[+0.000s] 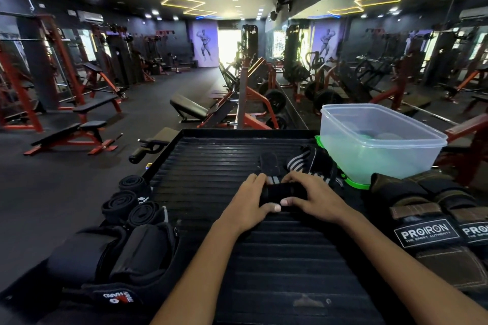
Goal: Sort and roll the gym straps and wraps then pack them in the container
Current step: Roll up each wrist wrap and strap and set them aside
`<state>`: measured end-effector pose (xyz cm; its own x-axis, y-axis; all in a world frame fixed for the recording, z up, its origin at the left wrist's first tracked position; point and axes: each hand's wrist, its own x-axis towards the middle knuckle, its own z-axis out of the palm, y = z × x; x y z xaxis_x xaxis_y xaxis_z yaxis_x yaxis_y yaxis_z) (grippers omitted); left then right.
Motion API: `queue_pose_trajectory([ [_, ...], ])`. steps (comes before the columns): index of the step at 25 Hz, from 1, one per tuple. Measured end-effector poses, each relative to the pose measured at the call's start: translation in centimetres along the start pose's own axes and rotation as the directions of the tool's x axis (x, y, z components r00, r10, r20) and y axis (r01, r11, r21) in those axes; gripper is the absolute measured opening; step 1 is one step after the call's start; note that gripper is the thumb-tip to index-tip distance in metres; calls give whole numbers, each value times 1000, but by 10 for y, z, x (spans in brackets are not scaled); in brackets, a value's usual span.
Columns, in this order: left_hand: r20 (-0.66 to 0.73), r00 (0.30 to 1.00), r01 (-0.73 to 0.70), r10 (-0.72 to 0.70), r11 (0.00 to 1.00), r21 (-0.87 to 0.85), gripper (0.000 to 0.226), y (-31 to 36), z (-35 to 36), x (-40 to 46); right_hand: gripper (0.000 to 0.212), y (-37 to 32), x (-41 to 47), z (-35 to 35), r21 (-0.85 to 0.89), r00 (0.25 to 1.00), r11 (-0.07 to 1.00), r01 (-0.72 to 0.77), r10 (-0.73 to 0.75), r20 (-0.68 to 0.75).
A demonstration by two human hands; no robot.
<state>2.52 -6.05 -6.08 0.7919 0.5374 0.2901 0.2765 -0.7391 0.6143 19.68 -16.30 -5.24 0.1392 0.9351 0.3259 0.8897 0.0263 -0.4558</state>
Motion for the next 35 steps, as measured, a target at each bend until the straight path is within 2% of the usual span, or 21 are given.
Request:
queue_pose_trajectory([
  [4,-59,998,13,-11,999,29,32,-3,-2,2,37,-1,1,2,93,1000,995,-25,24,15],
  [8,-41,999,27,-26,1000,17,33,0,0,3,43,-2,1,0,134,1000,991,8,-6,-12],
  [13,-51,999,-10,11,999,33,46,1,1,1,32,-1,1,-2,160,999,987,-10,15,-33],
  [16,-84,996,-29,33,999,43,41,1,-1,-1,30,-1,1,1,203,999,979,-38,40,-5],
  [21,-73,997,6,-10,999,-52,34,-2,0,0,48,-4,1,0,156,1000,988,8,-11,22],
  [24,-53,998,23,-29,995,-101,35,0,0,1,43,-1,1,-3,147,1000,989,4,-4,2],
  [27,-73,997,7,-12,998,-67,45,0,0,1,37,-1,-1,-3,155,999,988,-29,31,-12],
  [30,-82,997,4,-7,999,-33,43,-2,-2,0,34,-3,0,-1,189,999,981,-48,44,23],
  [35,-14,1000,26,-25,1000,12,38,-2,-1,0,46,-4,1,-1,150,1000,989,2,-6,26],
])
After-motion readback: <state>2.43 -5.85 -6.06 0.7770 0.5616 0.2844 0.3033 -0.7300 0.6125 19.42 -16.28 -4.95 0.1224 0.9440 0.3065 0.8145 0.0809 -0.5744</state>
